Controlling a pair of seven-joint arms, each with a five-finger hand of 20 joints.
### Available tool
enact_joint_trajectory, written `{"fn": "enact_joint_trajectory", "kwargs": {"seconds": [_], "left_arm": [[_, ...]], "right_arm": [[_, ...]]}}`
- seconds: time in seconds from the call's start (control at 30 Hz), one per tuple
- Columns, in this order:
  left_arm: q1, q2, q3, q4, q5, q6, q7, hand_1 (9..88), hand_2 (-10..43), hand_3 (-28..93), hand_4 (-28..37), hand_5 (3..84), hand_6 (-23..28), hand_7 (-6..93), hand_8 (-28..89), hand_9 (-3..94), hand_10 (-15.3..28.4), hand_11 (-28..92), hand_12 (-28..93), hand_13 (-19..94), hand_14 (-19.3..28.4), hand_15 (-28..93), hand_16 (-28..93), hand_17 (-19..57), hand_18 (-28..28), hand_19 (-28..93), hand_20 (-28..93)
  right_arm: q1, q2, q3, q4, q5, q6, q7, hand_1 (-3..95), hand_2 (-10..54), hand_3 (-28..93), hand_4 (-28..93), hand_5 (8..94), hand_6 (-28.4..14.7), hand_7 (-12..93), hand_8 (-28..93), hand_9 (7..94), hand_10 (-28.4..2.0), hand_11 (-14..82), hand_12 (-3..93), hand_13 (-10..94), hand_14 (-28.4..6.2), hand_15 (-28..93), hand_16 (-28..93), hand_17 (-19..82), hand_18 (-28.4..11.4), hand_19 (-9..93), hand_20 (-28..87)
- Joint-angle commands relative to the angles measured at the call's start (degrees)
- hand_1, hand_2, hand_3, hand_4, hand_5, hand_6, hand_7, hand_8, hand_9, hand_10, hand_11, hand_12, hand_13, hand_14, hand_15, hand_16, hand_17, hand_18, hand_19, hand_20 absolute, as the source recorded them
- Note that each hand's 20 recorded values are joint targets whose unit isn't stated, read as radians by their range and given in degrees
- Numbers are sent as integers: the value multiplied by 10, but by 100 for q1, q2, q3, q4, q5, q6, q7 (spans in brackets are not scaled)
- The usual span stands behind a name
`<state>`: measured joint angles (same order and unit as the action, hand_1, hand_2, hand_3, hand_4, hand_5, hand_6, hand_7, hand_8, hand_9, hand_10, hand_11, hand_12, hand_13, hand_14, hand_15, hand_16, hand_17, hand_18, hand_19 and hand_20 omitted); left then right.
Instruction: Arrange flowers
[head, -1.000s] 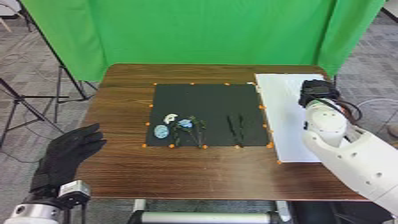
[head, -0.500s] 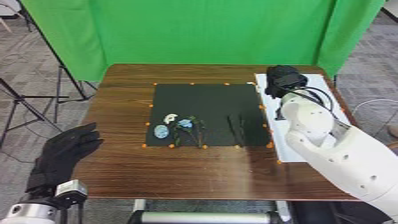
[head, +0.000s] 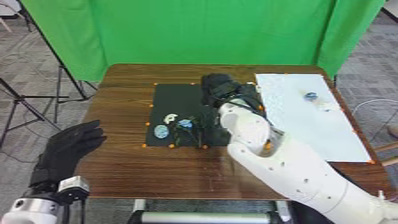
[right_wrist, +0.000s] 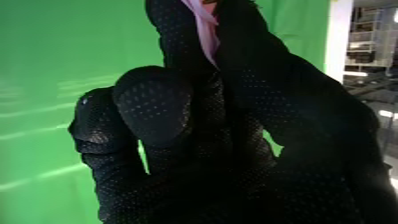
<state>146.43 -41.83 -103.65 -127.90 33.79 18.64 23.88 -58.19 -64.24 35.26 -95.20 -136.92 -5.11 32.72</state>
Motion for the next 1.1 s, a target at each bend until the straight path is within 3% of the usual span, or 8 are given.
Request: {"fn": "enact_joint_trajectory", "kwargs": {"seconds": [0.03,0.17,0.43,0.67,0.93,1.1], "left_arm": [[-51,-87,-20,38,90,-142,-127,274,29,816,-198,426,120,197,-109,367,211,389,100,252,268,651,-142,-91,228,600,160],[-99,-96,-16,60,110,-175,-142,274,29,817,-198,426,119,197,-108,368,211,389,101,252,268,652,-142,-91,228,600,160],[-276,-148,-27,106,205,-302,-325,274,30,814,-199,426,119,197,-108,368,211,388,101,251,268,651,-142,-91,228,600,160],[-321,-162,-20,123,231,-346,-372,273,30,815,-198,425,119,198,-109,367,211,388,102,252,268,652,-142,-91,227,600,160],[-330,-164,-4,123,204,-287,-372,274,30,814,-198,426,119,198,-109,368,211,387,101,251,269,651,-142,-92,228,600,160],[-260,-196,-22,107,198,-265,-354,276,33,822,-193,426,119,198,-109,368,211,387,101,252,269,652,-142,-92,228,601,160]], "right_arm": [[-214,-289,-43,235,-146,-70,115,570,-92,763,-283,801,-9,242,34,890,-80,167,378,766,-50,718,215,439,-201,932,322],[-320,-377,-27,326,-172,-84,130,568,-91,764,-283,799,-8,243,34,889,-80,167,379,765,-51,717,215,438,-201,932,321],[-410,-505,-57,449,-175,-12,225,558,-88,768,-283,792,-6,246,31,884,-80,167,375,762,-52,714,214,435,-201,932,314],[-401,-618,-101,427,-324,-46,182,555,-88,771,-283,787,-7,248,27,882,-81,168,371,760,-54,710,212,432,-202,932,309],[-491,-611,-26,317,-257,-323,192,519,-92,775,-283,765,-16,243,16,852,-92,174,355,739,-65,714,211,418,-206,932,296],[-578,-597,60,261,-170,-487,214,476,-95,780,-283,755,-23,239,13,823,-105,237,303,729,-71,718,206,410,-207,932,290]]}}
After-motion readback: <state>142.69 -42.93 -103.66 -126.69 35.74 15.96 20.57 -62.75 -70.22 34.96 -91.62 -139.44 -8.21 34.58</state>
